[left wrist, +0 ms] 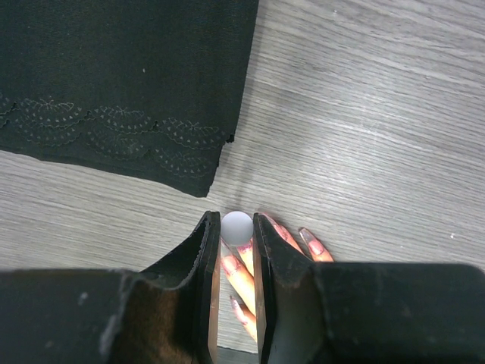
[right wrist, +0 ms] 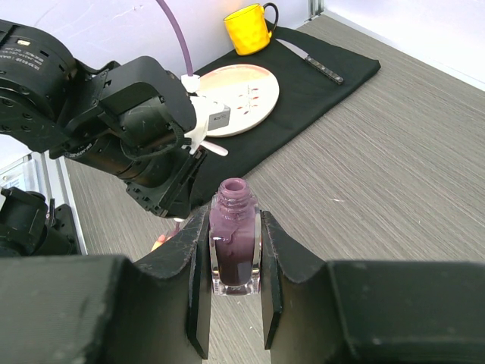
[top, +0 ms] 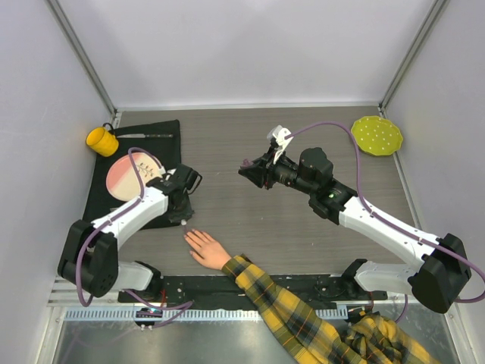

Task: Paint the nails

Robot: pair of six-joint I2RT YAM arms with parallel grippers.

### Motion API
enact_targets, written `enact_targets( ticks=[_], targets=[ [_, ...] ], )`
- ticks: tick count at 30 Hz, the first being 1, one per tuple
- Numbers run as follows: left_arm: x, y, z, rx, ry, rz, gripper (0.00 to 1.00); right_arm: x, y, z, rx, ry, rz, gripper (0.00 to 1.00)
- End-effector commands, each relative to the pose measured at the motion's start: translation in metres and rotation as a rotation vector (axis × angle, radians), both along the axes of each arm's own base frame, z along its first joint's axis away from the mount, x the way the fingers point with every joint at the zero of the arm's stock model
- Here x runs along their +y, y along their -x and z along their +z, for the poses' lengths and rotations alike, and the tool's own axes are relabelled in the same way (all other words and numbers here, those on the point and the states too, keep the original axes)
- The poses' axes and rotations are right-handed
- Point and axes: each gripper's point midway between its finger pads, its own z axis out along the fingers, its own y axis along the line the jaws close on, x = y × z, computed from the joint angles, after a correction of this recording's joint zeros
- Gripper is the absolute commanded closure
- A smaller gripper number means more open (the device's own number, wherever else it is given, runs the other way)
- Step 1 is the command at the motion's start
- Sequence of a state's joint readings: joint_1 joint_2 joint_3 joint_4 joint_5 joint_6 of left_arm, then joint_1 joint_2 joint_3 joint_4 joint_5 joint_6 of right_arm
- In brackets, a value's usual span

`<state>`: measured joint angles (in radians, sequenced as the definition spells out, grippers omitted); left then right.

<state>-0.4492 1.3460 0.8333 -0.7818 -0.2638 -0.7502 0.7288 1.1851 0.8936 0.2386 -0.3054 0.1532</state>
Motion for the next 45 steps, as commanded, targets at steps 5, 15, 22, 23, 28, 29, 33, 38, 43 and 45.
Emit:
enact_targets(
  ticks=[5, 15, 22, 23, 28, 29, 33, 38, 43, 45],
  targets=[
    [0.007, -0.009, 0.001, -0.027, -0.040, 0.015, 1.00, 0.002, -0.003, 0.028, -0.067, -0.053, 0.000, 0.99],
    [0.012, -0.021, 0.011, -0.063, -0.075, 0.004, 1.00, 0.001, -0.002, 0.031, -0.072, -0.057, 0.000, 0.99],
    [0.000, -0.017, 0.040, -0.092, 0.011, -0.028, 1.00, -0.001, 0.000, 0.033, -0.076, -0.062, -0.002, 0.99],
    [-0.002, -0.016, 0.041, -0.086, 0.023, -0.034, 1.00, -0.001, 0.000, 0.032, -0.074, -0.064, 0.000, 0.99],
    [-0.004, -0.017, 0.035, -0.068, 0.021, -0.036, 1.00, 0.000, 0.000, 0.033, -0.073, -0.069, 0.006, 0.99],
    [-0.004, -0.016, 0.033, -0.063, 0.020, -0.037, 1.00, 0.000, 0.001, 0.033, -0.076, -0.070, 0.007, 0.99],
    [-0.005, -0.015, 0.023, -0.040, 0.016, -0.037, 1.00, -0.001, 0.000, 0.033, -0.077, -0.067, 0.000, 0.99],
    [-0.002, -0.010, 0.012, -0.012, 0.005, -0.028, 1.00, -0.001, -0.001, 0.032, -0.074, -0.062, 0.000, 0.99],
    [-0.001, -0.006, 0.008, -0.006, 0.002, -0.006, 1.00, 0.001, -0.001, 0.030, -0.068, -0.061, 0.006, 0.99],
    [-0.001, -0.006, 0.006, -0.003, 0.007, -0.003, 1.00, 0.001, -0.001, 0.030, -0.069, -0.062, 0.006, 0.99]
  ],
)
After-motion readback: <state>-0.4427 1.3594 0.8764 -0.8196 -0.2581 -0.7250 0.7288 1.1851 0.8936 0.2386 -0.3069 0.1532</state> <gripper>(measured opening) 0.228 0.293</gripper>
